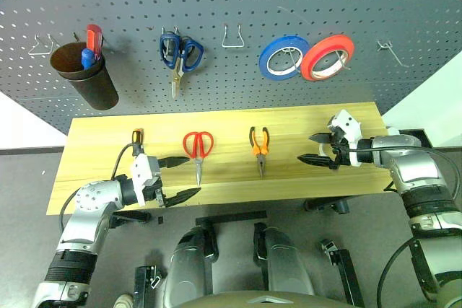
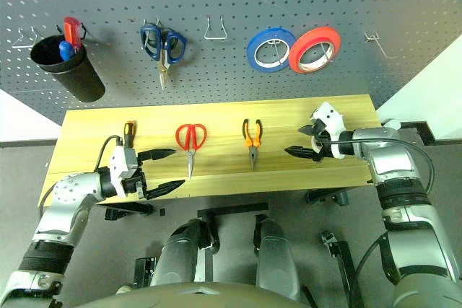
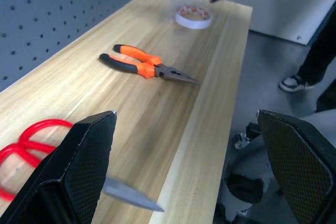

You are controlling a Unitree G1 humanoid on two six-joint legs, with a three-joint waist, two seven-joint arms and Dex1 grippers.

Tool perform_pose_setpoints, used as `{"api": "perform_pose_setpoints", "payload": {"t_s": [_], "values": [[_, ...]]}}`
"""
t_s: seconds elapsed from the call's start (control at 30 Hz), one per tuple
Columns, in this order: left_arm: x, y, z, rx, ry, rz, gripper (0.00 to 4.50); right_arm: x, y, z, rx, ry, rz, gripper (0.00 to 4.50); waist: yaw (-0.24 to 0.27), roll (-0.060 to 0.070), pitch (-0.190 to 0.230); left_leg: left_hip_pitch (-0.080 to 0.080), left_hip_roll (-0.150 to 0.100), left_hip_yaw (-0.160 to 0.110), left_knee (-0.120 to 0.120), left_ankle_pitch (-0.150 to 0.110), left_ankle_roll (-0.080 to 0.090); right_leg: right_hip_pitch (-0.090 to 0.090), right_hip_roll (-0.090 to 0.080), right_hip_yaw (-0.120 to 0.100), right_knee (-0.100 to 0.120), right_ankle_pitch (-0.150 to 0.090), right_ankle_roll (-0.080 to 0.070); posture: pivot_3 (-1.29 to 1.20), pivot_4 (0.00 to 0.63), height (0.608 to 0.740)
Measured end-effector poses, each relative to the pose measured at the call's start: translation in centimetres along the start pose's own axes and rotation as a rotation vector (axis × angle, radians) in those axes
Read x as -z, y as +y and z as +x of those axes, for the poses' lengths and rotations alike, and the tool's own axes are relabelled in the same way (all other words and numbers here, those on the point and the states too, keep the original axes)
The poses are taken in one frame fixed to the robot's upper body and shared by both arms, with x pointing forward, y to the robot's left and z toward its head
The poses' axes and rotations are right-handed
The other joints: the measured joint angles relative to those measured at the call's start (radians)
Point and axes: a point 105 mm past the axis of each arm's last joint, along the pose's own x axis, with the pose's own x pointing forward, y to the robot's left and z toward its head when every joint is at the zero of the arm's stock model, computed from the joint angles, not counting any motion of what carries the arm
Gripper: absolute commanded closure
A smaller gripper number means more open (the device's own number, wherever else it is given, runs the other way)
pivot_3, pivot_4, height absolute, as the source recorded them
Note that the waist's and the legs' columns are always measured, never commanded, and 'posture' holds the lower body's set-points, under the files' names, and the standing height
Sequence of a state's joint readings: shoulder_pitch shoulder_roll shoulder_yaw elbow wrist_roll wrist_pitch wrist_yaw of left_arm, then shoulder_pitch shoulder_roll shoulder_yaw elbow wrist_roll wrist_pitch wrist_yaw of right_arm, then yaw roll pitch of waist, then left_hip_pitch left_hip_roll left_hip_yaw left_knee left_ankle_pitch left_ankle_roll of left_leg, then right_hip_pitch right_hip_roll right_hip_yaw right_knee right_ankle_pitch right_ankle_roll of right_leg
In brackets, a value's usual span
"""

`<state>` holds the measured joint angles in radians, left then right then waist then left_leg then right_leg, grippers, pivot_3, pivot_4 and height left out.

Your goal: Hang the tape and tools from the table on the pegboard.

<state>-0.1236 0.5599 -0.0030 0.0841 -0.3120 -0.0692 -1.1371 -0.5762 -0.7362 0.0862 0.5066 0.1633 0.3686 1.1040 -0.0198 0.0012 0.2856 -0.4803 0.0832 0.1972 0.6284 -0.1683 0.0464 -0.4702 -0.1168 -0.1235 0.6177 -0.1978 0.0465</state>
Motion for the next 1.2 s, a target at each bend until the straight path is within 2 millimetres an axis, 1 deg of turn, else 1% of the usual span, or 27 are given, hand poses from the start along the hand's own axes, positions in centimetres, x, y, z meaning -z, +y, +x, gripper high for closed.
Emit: {"api": "perform_pose_setpoints", "payload": {"t_s": [0.1, 0.13, 0.2, 0.27, 0.3, 0.33, 0.37, 0.4, 0.47, 0.57, 0.67, 0.8, 0.93, 1.03, 1.2], "values": [[-0.7, 0.1, 1.0, 0.014, 0.044, 0.013, 0.03, 1.2, -1.6, -0.2, 0.084, 0.073, 0.021, 0.0, 0.0, 0.0, 0.0, 0.0, 0.0, 0.0, 0.0, 0.0, 0.0, 0.0, 0.0, 0.0, 0.0, 0.0, 0.0, -0.03, 0.305, 0.73], [-1.3, 0.4, 1.7, 0.013, 0.055, 0.031, 0.03, 1.6, -2.2, -0.2, 0.119, 0.1, 0.033, 0.0, 0.001, 0.0, 0.0, -0.001, 0.0, 0.0, 0.0, 0.0, 0.0, 0.0, 0.0, 0.0, 0.0, 0.0, 0.0, -0.02, 0.307, 0.73], [-2.4, 0.9, 2.6, 0.004, 0.071, 0.059, 0.03, 1.9, -2.9, -0.2, 0.157, 0.126, 0.05, 0.0, -0.001, 0.0, 0.0, -0.001, 0.0, 0.0, 0.0, 0.0, 0.0, 0.0, 0.0, 0.0, 0.0, 0.0, 0.0, -0.03, 0.309, 0.73], [-3.4, 0.9, 3.8, 0.014, 0.078, 0.074, 0.03, 2.1, -3.5, -0.2, 0.183, 0.144, 0.065, 0.0, -0.001, 0.0, 0.0, -0.001, 0.0, 0.0, 0.0, 0.0, 0.0, 0.0, 0.0, 0.0, 0.0, 0.0, 0.0, -0.03, 0.311, 0.73], [-3.5, 0.9, 3.9, 0.015, 0.078, 0.075, 0.03, 2.2, -3.5, -0.2, 0.185, 0.145, 0.067, 0.0, -0.001, 0.0, 0.0, -0.001, 0.0, 0.0, 0.0, 0.0, 0.0, 0.0, 0.0, 0.0, 0.0, 0.0, 0.0, -0.03, 0.311, 0.73], [-3.9, 0.6, 4.7, 0.029, 0.073, 0.079, 0.03, 2.2, -3.7, -0.2, 0.196, 0.156, 0.07, 0.0, -0.001, 0.0, 0.0, -0.001, 0.0, 0.0, -0.001, 0.0, 0.0, 0.003, 0.001, 0.0, 0.0, 0.0, 0.001, -0.03, 0.312, 0.73], [-3.7, 0.4, 5.3, 0.034, 0.099, 0.059, 0.03, 2.7, -3.9, -0.3, 0.207, 0.179, 0.079, 0.0, -0.003, 0.0, 0.0, -0.001, 0.0, 0.001, -0.001, 0.0, 0.0, 0.004, 0.001, 0.0, 0.001, -0.001, 0.003, -0.03, 0.312, 0.73], [-3.9, 0.5, 6.1, 0.035, 0.106, 0.054, 0.03, 3.4, -4.0, -0.2, 0.216, 0.215, 0.081, 0.0, -0.001, 0.0, 0.001, -0.001, 0.0, 0.0, -0.001, 0.001, 0.0, 0.003, 0.001, 0.0, 0.002, -0.001, 0.003, -0.04, 0.311, 0.73], [-4.3, 0.7, 6.9, 0.027, 0.12, 0.056, 0.03, 4.0, -4.0, 0.2, 0.222, 0.251, 0.084, 0.0, -0.001, 0.0, 0.001, -0.001, 0.0, 0.0, 0.002, 0.0, 0.0, 0.004, 0.001, 0.0, 0.003, -0.001, 0.003, -0.04, 0.311, 0.73], [-4.7, 1.3, 7.7, -0.01, 0.131, 0.055, 0.03, 4.5, -4.0, 0.6, 0.227, 0.279, 0.101, 0.0, -0.003, 0.0, 0.001, 0.0, 0.0, 0.0, 0.003, 0.0, 0.0, 0.005, 0.0, 0.0, 0.003, -0.001, 0.003, -0.04, 0.311, 0.73], [-5.0, 1.5, 8.2, -0.032, 0.13, 0.053, 0.03, 4.4, -3.9, 1.4, 0.232, 0.289, 0.099, 0.0, -0.007, 0.0, 0.001, 0.0, 0.0, 0.0, 0.003, 0.0, 0.0, 0.005, 0.0, 0.0, 0.004, -0.001, 0.003, -0.03, 0.311, 0.73], [-4.7, 1.3, 8.6, -0.03, 0.15, 0.043, 0.03, 4.2, -3.9, 2.2, 0.235, 0.304, 0.085, 0.0, -0.017, -0.001, 0.001, 0.0, 0.0, 0.0, 0.002, 0.001, 0.0, 0.005, 0.001, 0.0, 0.005, -0.001, 0.003, -0.03, 0.313, 0.73], [-4.4, 1.2, 8.6, -0.034, 0.161, 0.038, 0.0, 4.8, -4.0, 2.5, 0.256, 0.347, 0.069, 0.85, -0.024, 0.0, 0.001, 0.0, -0.001, 0.0, 0.003, 0.001, 0.0, 0.005, 0.0, 0.0, 0.007, -0.001, 0.004, -0.02, 0.31, 0.73], [-3.9, 0.9, 8.3, -0.035, 0.176, 0.031, 0.0, 5.9, -4.0, 2.4, 0.266, 0.399, 0.071, 1.91, -0.025, 0.0, 0.001, 0.0, -0.001, 0.0, 0.003, 0.001, 0.0, 0.004, 0.0, 0.0, 0.008, -0.001, 0.003, -0.02, 0.309, 0.73], [-3.9, 0.9, 8.2, -0.035, 0.17, 0.03, 0.0, 5.8, -4.1, 2.4, 0.27, 0.407, 0.069, 3.53, -0.024, 0.0, 0.001, 0.001, -0.001, 0.0, 0.003, 0.001, 0.0, 0.004, -0.001, 0.0, 0.009, -0.001, 0.003, -0.01, 0.306, 0.73]]}}
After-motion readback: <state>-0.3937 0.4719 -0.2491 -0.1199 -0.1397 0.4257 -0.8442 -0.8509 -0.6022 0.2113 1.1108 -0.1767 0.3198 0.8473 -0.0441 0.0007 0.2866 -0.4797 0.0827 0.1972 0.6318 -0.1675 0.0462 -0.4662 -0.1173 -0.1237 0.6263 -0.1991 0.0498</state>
